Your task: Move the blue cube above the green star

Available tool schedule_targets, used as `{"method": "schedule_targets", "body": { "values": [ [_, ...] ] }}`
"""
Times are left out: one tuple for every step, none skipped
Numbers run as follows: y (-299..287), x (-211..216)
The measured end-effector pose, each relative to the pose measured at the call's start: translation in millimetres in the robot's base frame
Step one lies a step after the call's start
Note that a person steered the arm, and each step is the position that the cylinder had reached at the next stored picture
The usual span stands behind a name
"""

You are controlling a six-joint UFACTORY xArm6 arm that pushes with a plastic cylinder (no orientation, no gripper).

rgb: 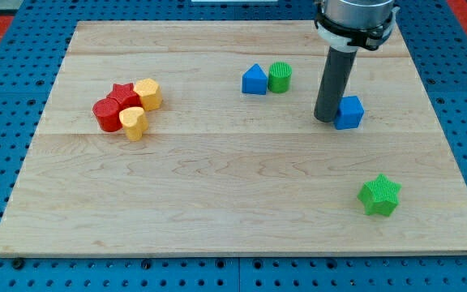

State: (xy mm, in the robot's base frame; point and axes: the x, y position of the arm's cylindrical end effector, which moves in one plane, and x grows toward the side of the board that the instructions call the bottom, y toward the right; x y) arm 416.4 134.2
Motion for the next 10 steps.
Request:
{"method": "schedule_targets", "body": {
  "values": [
    [0,0],
    [0,0],
    [0,-17],
    [0,-57],
    [59,-19],
    [47,15],
    [44,14],
    [-12,14],
    [-50,17],
    [-48,40]
  ]
}}
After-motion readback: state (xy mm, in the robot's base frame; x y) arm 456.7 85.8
